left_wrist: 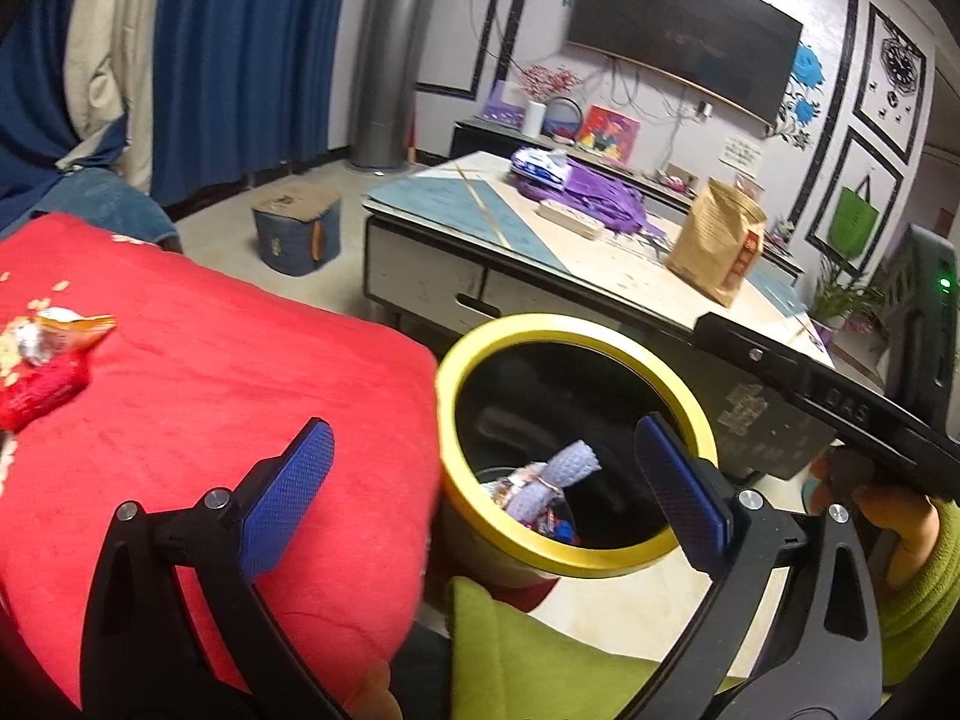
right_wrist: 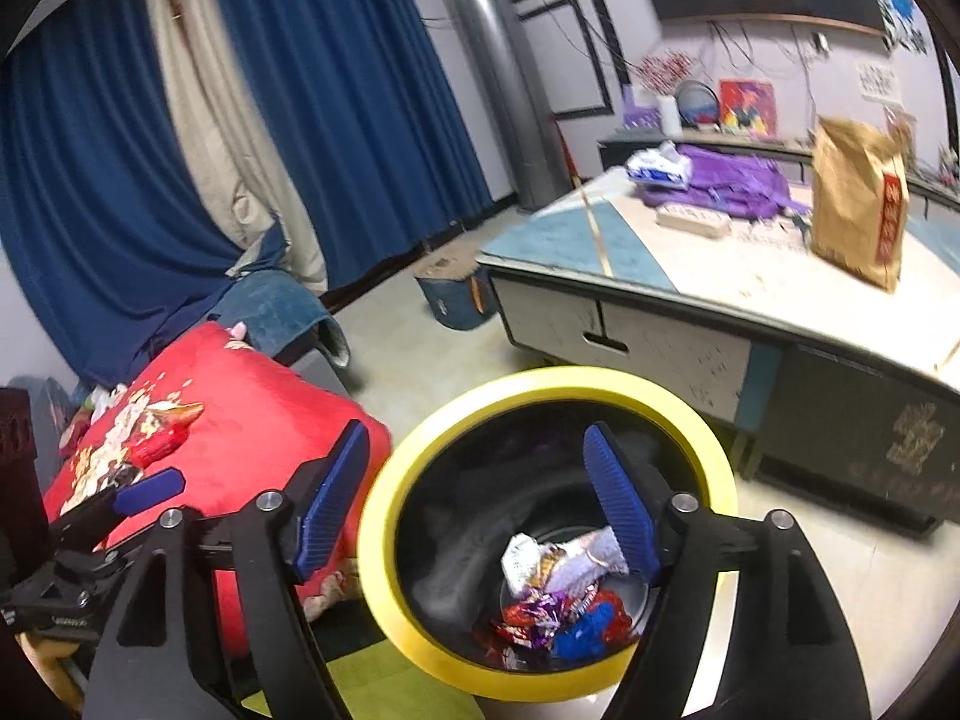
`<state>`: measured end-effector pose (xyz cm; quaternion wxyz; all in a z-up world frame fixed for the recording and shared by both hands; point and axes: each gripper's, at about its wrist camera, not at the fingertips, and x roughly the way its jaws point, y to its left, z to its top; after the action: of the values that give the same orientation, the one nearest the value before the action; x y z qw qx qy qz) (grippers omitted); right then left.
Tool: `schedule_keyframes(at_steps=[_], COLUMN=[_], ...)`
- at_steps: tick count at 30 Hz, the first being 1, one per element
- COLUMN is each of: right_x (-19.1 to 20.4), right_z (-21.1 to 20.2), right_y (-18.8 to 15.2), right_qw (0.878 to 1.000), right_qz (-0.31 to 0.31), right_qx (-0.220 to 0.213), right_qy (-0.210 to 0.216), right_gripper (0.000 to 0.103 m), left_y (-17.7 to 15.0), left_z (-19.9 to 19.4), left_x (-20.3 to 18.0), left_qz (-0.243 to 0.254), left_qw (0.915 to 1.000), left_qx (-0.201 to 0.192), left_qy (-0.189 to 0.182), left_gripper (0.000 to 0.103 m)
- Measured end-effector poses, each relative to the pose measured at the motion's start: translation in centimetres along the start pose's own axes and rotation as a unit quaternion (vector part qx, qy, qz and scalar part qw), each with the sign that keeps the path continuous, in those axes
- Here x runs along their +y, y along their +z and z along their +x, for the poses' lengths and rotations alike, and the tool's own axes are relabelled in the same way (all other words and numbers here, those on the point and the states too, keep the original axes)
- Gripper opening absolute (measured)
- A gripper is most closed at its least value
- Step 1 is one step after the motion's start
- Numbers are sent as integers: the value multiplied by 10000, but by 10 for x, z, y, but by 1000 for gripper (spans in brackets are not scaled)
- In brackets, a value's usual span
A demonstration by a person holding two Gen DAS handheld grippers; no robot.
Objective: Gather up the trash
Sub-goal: 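Move both tools back over the red can and foam net on the bedspread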
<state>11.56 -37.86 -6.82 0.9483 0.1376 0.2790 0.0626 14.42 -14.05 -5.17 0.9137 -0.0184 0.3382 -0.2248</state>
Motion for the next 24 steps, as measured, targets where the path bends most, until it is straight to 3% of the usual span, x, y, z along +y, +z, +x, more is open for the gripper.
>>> schedule_keyframes(at_steps=[12, 24], right_x=[53, 107], right_z=[-3, 11], right_y=[-1, 4], right_qw=[9974, 9924], right_qz=[-574, -879], right_qx=[25, 204], right_qy=[434, 832], right_gripper=[78, 78], left_y=[6, 9], left_z=[-36, -83], left_x=[44, 88], left_qz=[-447, -750], left_qw=[9961, 9838], left_qx=[-443, -955], left_qy=[618, 1320], left_gripper=[92, 92])
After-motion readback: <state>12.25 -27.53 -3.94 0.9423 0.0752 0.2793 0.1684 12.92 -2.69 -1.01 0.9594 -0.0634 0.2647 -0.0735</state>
